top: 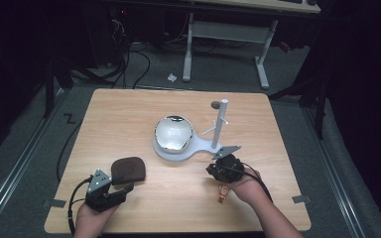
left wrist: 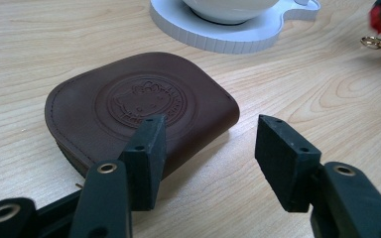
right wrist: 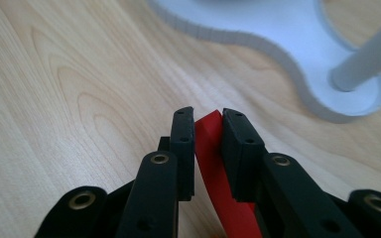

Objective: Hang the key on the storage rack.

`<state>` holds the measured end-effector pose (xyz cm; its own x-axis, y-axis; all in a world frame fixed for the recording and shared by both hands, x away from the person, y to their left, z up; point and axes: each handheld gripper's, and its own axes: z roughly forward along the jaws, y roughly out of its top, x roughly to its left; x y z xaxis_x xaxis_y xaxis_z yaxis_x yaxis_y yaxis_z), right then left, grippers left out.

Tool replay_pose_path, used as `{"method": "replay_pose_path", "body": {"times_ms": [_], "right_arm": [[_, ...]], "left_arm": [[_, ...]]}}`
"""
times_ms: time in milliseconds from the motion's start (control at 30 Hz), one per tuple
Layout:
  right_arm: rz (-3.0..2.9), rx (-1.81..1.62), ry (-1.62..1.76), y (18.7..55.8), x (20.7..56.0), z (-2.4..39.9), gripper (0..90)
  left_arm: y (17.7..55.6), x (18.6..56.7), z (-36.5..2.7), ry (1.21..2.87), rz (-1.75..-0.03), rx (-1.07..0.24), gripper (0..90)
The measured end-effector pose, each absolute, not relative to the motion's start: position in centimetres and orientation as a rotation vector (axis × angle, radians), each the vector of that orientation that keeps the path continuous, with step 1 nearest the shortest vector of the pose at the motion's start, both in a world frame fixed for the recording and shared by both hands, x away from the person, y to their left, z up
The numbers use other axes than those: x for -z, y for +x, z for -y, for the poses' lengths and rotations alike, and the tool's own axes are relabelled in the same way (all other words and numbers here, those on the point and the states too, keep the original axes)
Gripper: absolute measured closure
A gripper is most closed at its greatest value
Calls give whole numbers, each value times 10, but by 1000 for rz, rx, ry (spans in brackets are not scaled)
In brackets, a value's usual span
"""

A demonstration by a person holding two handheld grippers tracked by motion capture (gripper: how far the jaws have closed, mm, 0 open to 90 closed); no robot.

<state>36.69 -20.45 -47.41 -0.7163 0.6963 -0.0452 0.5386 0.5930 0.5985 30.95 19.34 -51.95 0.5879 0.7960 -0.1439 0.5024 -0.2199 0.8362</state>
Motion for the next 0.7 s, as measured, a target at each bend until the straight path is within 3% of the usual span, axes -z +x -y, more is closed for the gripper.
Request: {"method": "replay_pose_path", "body": {"times_ms": [300,700], "right_arm": [[-2367,-981,1120,351,436,256,760],[-2193,-1063,1310,299,451,336,747]], "left_arm": [[308,519,-194,1877,-1054,-400,462],[306,515,-195,1850,-1069,-421,462]]}}
